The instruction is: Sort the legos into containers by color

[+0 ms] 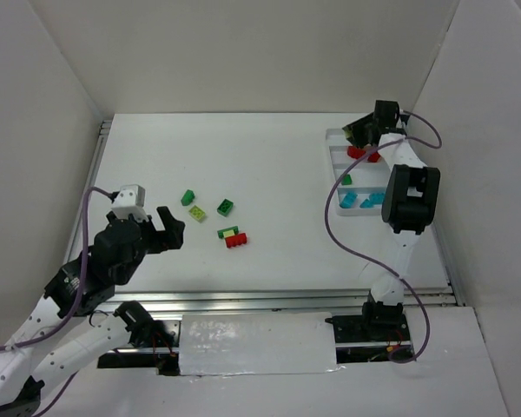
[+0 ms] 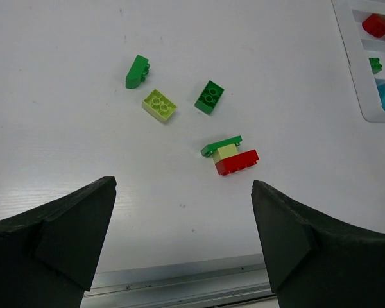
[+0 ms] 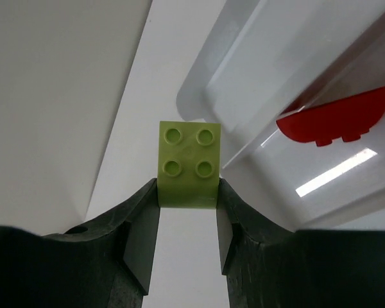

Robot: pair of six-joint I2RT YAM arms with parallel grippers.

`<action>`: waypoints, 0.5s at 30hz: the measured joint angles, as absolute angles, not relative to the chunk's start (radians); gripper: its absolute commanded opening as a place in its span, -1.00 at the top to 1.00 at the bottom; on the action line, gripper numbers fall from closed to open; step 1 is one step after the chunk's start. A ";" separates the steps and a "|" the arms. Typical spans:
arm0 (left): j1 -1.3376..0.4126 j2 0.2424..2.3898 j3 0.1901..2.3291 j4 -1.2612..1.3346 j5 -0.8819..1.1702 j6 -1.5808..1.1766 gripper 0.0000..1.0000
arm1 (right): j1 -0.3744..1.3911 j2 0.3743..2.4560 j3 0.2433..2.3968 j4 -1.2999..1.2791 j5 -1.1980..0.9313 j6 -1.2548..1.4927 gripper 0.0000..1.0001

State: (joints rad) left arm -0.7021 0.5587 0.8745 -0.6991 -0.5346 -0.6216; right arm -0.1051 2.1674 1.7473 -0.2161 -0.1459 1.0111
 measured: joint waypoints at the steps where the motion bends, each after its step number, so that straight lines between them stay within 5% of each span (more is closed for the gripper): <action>1: -0.702 0.562 0.875 -0.694 -0.529 -0.609 -0.99 | -0.113 2.196 1.795 -0.243 -0.151 1.021 0.88; 14: -0.704 0.642 0.875 -0.684 -0.463 -0.572 -0.99 | -0.163 2.363 2.011 -0.339 -0.178 1.130 0.57; 15: -0.704 0.635 0.875 -0.684 -0.463 -0.572 -0.99 | -0.164 2.368 2.011 -0.339 -0.177 1.134 0.30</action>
